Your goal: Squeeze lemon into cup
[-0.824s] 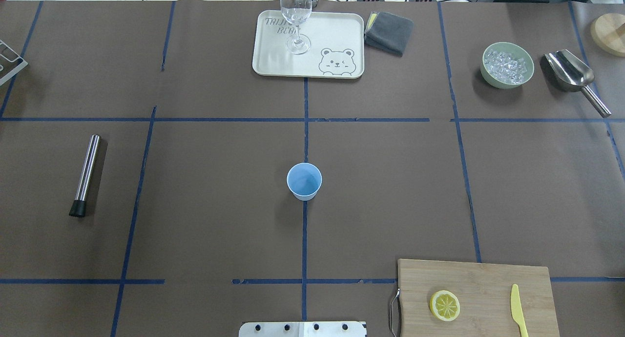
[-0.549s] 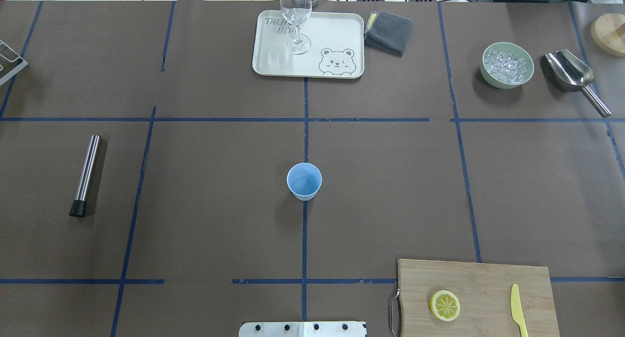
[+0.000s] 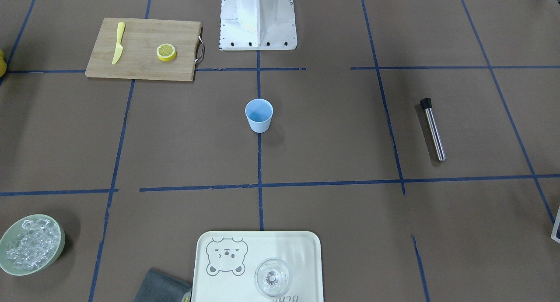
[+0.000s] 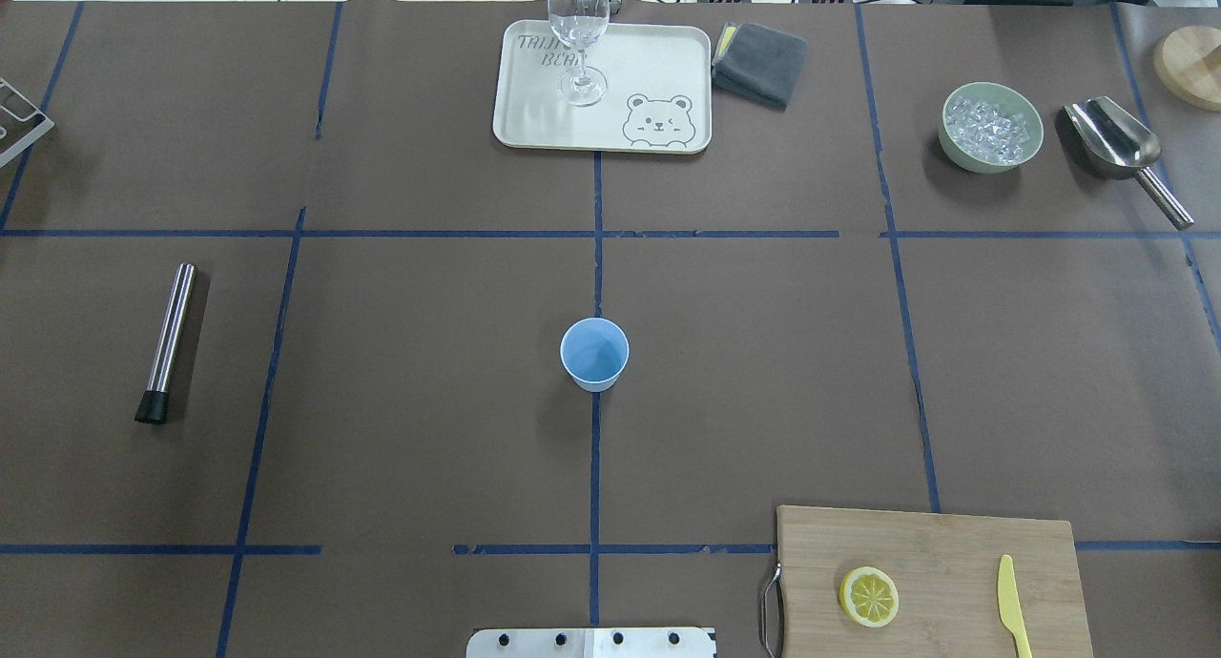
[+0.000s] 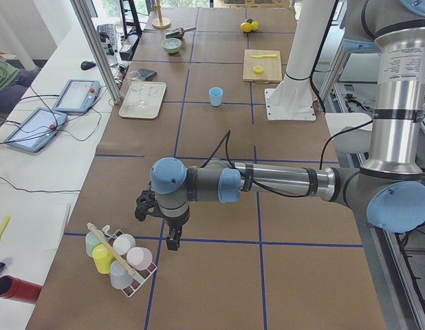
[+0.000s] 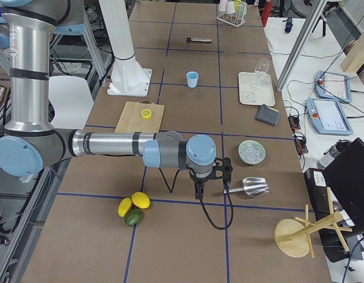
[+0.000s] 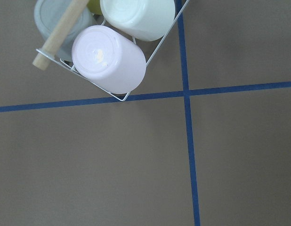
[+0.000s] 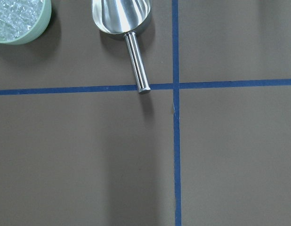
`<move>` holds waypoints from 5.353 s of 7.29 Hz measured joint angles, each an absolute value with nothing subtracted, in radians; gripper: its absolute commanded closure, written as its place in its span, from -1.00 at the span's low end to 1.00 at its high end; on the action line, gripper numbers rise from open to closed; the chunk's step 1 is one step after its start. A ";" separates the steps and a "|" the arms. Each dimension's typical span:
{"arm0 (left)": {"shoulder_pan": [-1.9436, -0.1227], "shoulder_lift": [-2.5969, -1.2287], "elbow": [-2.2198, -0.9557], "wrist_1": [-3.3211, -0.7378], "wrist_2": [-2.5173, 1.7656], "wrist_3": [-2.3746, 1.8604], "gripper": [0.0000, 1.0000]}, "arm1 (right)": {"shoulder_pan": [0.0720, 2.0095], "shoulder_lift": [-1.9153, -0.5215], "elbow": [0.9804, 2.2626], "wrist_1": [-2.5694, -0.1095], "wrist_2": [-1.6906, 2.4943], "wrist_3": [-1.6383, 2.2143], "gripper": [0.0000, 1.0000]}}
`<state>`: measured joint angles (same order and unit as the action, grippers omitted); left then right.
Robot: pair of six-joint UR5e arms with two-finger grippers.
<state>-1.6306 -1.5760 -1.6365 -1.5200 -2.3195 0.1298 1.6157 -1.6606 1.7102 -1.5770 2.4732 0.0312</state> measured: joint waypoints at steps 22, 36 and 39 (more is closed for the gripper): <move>-1.253 -1.851 -1.693 -1.560 -2.315 -0.307 -1.00 | 0.330 -1.558 2.232 -1.337 1.620 1.547 -1.00; -1.252 -1.867 -1.704 -1.560 -2.323 -0.310 -1.00 | 0.003 -1.708 2.200 -1.275 1.450 1.643 -1.00; -1.252 -1.867 -1.705 -1.560 -2.324 -0.310 -1.00 | -0.006 -1.708 2.193 -1.279 1.455 1.643 -1.00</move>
<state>-1.2524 -1.8669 -1.7055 -1.5601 -2.3238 -0.3099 -0.0061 -1.7079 2.1925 -1.2791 1.4547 1.6429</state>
